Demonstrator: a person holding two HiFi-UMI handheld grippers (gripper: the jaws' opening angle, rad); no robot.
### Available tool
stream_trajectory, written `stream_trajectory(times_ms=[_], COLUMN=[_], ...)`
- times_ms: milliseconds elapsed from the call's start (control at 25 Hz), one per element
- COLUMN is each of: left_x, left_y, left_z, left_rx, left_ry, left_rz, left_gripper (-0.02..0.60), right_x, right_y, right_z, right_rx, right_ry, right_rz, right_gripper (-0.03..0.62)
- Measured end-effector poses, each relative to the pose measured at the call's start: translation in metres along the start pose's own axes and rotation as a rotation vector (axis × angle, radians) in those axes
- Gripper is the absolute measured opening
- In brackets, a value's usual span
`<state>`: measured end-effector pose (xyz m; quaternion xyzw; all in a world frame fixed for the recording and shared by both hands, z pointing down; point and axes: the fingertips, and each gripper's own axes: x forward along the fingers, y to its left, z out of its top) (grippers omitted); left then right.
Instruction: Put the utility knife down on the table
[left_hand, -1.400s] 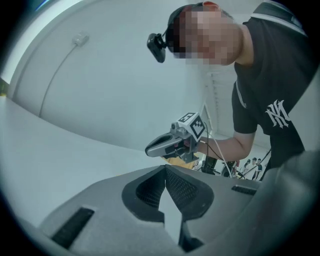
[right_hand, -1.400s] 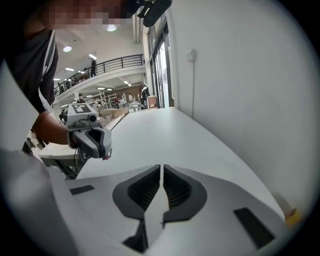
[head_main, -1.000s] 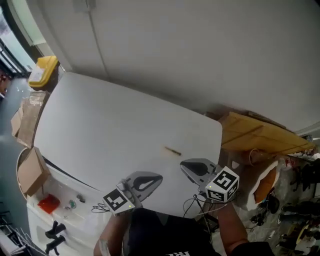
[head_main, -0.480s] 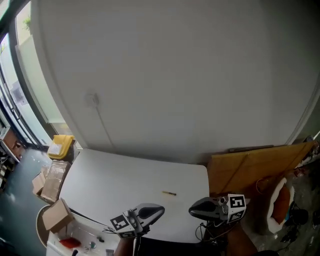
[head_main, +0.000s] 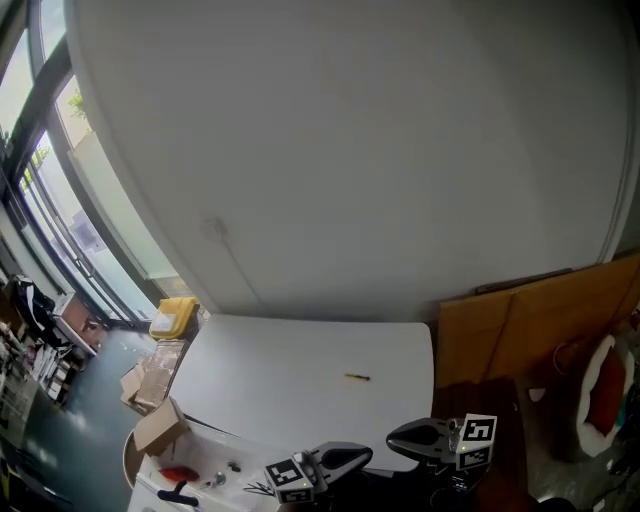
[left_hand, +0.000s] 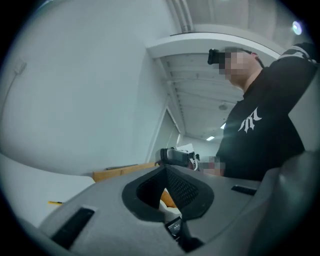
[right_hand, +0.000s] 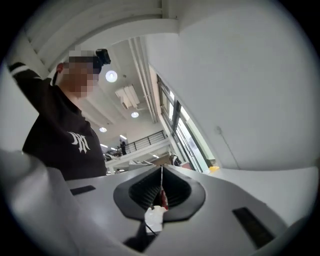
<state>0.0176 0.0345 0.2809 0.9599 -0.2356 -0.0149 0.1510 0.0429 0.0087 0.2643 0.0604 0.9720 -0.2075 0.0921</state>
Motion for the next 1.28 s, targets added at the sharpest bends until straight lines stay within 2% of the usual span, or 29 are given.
stream_trajectory(times_ms=[80,120,400,520,680,760,920,1120,1280], left_x=[0.005,0.005,-0.011,-0.016,-0.036,-0.045,-0.068,-0.091,-0.101], left_y=[-0.021,-0.028,-0.055,-0.058,-0.065,-0.064,-0.061,-0.053,-0.050], left_z=[-0.014,-0.016,-0.019,-0.021,-0.010,-0.012,-0.019,-0.017,-0.023], left_rx=[0.015,0.026,0.040,0.086,0.146,0.136,0.120,0.134,0.180], left_ry=[0.048,0.060,0.045,0.057,0.009,-0.011,-0.009,-0.033,-0.008], left_rz=[0.001,0.005,-0.001,-0.022,-0.012,0.002,-0.004,-0.026,-0.070], left_gripper=[0.005,0.005,0.005,0.005,0.005,0.005,0.005,0.005,0.005], right_x=[-0.010,-0.012,-0.010,-0.013,-0.009,-0.004,0.021,0.021,0.016], right_y=[0.018,0.023,0.044,0.052,0.080,0.082,0.091,0.081,0.072], right_z=[-0.003,-0.004,-0.025,-0.031,-0.026,-0.025,-0.026,-0.018,-0.010], right_rx=[0.035,0.040,-0.057,-0.063,-0.058,-0.058,-0.185,-0.168,-0.220], right_ry=[-0.061,-0.084,-0.052,-0.029,-0.125,-0.154,-0.123,-0.182,-0.186], right_rz=[0.059,0.062,-0.109,-0.166,-0.135,-0.140,-0.160,-0.183,-0.223], right_gripper=[0.005,0.005,0.003,0.003,0.003,0.003,0.003,0.003,0.003])
